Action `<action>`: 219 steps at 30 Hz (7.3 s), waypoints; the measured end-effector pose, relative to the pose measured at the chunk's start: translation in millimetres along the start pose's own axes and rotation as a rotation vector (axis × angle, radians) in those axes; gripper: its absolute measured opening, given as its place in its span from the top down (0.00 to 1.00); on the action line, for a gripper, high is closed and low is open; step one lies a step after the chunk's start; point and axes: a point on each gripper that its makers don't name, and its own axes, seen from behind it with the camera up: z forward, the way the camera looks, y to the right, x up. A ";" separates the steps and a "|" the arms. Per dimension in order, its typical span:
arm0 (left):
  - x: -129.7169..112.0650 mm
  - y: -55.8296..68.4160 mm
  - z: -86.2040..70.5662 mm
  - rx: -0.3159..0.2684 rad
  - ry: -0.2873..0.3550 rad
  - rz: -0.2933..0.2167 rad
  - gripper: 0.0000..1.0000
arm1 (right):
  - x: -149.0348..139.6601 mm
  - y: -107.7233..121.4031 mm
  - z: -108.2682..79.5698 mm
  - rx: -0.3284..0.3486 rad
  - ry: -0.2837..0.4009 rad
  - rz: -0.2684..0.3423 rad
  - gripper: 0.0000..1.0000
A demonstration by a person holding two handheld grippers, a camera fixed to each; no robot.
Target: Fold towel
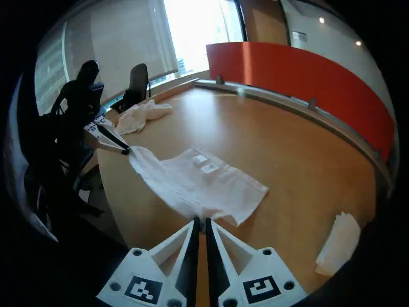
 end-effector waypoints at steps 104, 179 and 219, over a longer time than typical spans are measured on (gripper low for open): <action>37.4 -116.2 110.8 0.233 -0.052 0.077 0.05 | -19.6 115.0 99.6 -0.166 -0.101 0.050 0.03; -91.3 -116.1 -14.6 0.443 0.030 -0.223 0.05 | -90.7 71.7 101.4 -0.045 -0.263 -0.075 0.74; -94.9 -115.9 -16.7 0.440 0.036 -0.228 0.05 | 3.4 76.3 62.5 -0.094 -0.093 -0.140 0.97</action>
